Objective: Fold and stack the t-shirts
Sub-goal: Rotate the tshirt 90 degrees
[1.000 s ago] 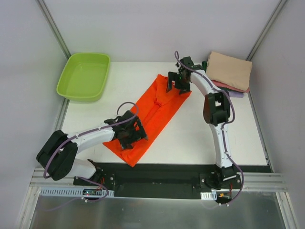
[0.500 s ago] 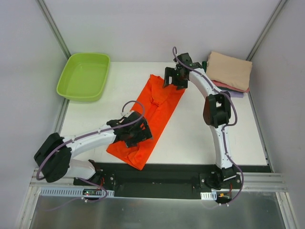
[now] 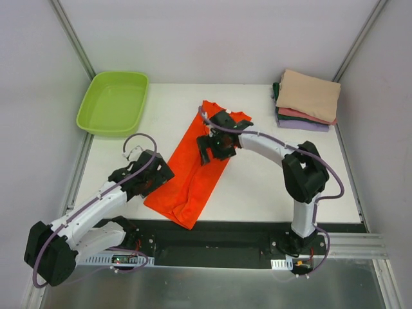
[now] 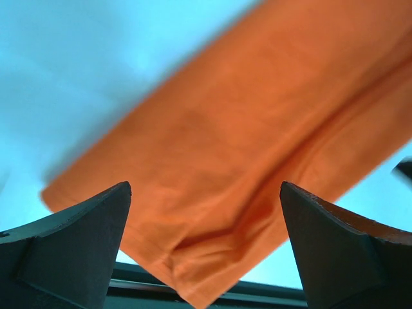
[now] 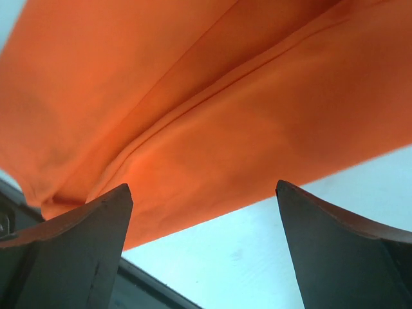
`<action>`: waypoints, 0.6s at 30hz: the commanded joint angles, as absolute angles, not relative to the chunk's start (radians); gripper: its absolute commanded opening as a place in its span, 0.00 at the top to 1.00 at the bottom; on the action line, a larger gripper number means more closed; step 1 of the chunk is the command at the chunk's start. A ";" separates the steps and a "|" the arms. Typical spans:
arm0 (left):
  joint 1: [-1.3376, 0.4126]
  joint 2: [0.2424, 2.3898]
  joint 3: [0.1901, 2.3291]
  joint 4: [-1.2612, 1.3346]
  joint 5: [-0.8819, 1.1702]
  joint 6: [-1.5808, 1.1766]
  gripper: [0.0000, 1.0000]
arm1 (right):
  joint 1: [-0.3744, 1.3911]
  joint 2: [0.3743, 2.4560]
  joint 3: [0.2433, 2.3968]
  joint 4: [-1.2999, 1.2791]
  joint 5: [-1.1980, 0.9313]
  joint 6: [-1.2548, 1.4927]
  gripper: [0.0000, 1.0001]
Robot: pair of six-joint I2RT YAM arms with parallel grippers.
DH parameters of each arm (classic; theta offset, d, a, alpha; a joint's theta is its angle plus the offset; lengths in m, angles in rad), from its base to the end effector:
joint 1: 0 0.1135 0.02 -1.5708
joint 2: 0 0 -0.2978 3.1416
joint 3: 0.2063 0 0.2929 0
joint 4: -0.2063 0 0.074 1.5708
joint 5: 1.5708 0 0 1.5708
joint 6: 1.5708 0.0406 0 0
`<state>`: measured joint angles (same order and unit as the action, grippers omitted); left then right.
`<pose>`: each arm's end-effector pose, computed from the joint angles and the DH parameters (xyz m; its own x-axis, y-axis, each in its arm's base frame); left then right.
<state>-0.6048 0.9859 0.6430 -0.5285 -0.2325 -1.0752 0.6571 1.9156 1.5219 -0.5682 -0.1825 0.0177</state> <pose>0.1853 -0.1167 0.2351 -0.6788 -0.5714 -0.4612 -0.3486 0.8035 -0.4825 0.3705 0.2951 0.2458 -0.6615 -0.4883 -0.5692 -0.6713 0.7240 0.1590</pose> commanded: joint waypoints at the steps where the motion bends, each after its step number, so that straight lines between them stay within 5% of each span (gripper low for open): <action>1: -0.522 0.899 0.582 -0.597 -0.268 -1.025 0.01 | 0.735 1.899 1.442 -0.445 -0.248 0.067 0.04; 18: -0.483 0.951 0.584 -0.578 -0.132 -0.894 0.01 | 0.575 2.074 1.453 -0.476 -0.245 0.015 0.04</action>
<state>-0.4953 0.9421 0.5522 -0.5835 -0.1970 -0.9680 0.6571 2.0106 1.4361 -0.4641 -0.2554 0.0536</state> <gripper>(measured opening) 0.990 0.961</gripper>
